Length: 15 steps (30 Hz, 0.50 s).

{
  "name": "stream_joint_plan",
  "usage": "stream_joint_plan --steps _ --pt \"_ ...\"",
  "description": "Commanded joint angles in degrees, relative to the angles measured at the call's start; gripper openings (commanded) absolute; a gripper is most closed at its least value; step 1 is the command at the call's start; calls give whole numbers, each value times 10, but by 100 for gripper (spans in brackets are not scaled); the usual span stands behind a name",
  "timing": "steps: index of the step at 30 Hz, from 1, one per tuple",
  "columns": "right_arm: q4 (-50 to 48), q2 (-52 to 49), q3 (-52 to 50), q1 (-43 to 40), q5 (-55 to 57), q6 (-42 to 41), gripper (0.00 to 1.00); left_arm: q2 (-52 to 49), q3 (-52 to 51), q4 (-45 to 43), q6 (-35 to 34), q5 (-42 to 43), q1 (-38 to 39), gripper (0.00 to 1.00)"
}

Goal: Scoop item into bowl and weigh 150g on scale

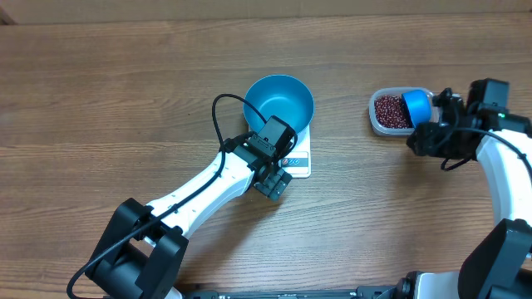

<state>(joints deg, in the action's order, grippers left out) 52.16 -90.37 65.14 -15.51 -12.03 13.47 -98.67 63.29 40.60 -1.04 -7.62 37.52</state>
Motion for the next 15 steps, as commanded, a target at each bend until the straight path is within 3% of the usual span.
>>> stream_joint_plan --steps 1,7,15 --pt "-24 7 -19 16 29 3 33 -4 -1 -2 11 -5 4 99" --pt "-37 7 -21 30 71 2 4 -4 -1 -1 13 -5 4 100" --pt "-59 7 -19 40 97 50 4 -4 -1 -2 13 -5 4 100"
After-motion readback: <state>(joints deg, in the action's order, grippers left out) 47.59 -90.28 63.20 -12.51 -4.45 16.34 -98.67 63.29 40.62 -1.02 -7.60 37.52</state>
